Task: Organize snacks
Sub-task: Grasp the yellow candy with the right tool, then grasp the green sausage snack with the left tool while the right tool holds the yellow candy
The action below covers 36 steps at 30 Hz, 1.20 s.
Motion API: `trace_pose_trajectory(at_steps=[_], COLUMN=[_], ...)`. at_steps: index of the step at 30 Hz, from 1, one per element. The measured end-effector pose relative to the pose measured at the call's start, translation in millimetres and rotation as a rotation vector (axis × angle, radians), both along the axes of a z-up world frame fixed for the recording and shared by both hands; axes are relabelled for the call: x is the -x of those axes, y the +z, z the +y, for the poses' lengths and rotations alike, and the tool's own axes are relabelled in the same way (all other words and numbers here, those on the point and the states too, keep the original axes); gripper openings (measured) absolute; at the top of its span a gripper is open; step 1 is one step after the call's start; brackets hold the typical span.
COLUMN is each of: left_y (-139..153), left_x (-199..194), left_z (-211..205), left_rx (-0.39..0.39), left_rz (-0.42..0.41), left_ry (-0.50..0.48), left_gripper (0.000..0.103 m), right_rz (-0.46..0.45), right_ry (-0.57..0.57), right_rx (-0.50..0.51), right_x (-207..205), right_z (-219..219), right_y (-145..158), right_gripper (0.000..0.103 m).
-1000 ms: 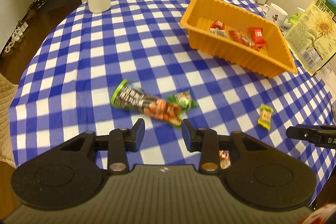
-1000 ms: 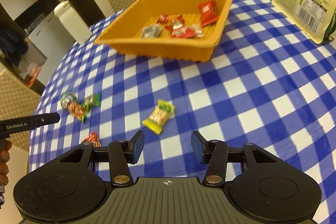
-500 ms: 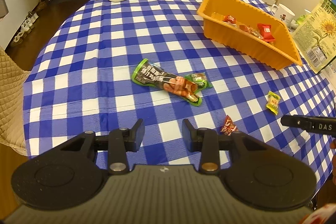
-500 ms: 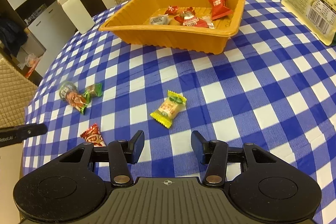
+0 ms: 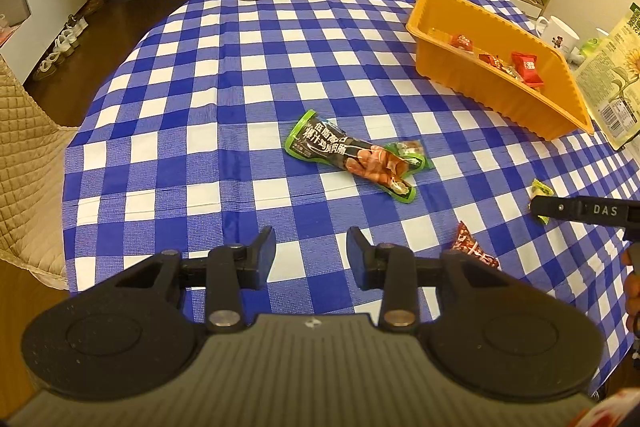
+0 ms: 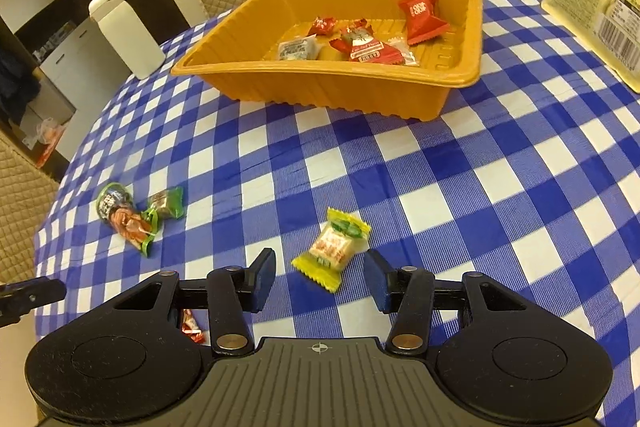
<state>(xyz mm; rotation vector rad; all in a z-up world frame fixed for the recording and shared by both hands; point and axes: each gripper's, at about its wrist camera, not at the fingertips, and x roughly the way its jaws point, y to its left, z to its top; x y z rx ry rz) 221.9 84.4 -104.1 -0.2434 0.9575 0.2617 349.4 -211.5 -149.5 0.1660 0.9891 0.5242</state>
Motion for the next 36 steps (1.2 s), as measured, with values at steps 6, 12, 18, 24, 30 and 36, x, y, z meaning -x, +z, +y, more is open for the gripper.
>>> trace_pose_trajectory(at_steps=[6,12,18,24,30,36], left_y=[-2,-2,-2,-3,-3,-11], left_x=[-3,-9,-19,-31,-49,-76], left_z=[1,1,-1,-7,-13,-16], left_rx=[-0.001,-0.001,0.003,0.006,0.018,0.013], left_rz=[0.003,0.0,-0.011,-0.021,-0.039,-0.036], left_ry=[-0.001,-0.005,-0.011,-0.023,-0.011,0.06], left_gripper=[0.035,0.035,0.037,0.039,0.041,0.049], right_rz=[-0.057,-0.134,-0.202,-0.213,-0.169,-0.134], right_ry=[-0.003,0.02,0.051,0.085,0.06,0.008], right_rx=[0.051,0.129,0.209,0.206,0.154,0.101], right_x=[2,10,16,15,8,2], right_z=[15,30,35,32,20,2], right_y=[-2,-5,-9,-11,-8,-4], right_gripper=[0.049,0.042,0.023,0.021,0.021,0.021])
